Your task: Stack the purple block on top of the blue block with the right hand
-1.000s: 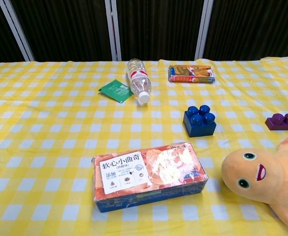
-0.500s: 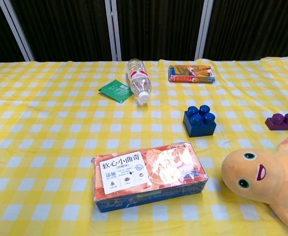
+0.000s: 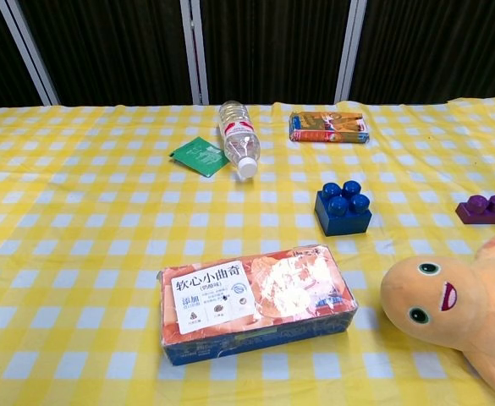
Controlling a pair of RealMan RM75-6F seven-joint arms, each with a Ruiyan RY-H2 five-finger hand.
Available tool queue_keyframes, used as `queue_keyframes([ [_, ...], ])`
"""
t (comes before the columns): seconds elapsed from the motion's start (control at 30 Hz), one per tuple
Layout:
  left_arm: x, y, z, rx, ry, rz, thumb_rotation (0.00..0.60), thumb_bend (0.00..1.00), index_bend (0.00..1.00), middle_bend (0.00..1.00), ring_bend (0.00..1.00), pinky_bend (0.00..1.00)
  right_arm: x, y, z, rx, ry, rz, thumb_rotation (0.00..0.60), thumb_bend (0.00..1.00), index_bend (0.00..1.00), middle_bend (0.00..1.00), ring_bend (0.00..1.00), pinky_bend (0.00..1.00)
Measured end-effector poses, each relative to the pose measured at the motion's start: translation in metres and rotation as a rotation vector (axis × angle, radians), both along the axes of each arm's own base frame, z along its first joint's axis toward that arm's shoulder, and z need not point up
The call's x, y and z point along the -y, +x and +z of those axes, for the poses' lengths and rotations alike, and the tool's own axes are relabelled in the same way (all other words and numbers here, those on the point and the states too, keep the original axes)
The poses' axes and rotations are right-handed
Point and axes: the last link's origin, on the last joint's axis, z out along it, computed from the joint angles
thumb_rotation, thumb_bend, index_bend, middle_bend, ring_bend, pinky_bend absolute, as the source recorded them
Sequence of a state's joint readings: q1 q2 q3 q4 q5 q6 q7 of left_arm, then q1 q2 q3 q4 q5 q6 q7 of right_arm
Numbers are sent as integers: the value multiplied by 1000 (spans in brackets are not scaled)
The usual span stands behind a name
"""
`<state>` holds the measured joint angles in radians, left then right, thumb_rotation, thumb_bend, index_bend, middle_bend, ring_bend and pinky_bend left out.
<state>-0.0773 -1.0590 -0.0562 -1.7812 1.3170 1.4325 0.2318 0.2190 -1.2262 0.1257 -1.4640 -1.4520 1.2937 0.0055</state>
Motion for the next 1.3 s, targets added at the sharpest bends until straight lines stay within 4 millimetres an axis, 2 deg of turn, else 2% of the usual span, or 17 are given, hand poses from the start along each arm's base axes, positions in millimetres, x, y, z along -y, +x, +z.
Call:
queue_keyframes([
  [0.33, -1, -1, -2, -21, 9, 17, 600, 243, 178, 0, 0, 100, 60, 2, -30, -10, 130, -42, 600, 320, 251, 0, 0, 0],
  [0.57, -3, -1, -5, -32, 4, 22, 600, 243, 178, 0, 0, 100, 88, 6, -46, -22, 165, -56, 600, 320, 272, 0, 0, 0],
  [0.83, -5, -3, -6, -44, 7, 36, 600, 243, 178, 0, 0, 100, 100, 4, -60, -29, 189, -76, 600, 320, 318, 0, 0, 0],
  [1.3, -8, -4, -11, -74, -2, 55, 600, 243, 179, 0, 0, 100, 111, -13, -80, -26, 223, -122, 600, 320, 356, 0, 0, 0],
])
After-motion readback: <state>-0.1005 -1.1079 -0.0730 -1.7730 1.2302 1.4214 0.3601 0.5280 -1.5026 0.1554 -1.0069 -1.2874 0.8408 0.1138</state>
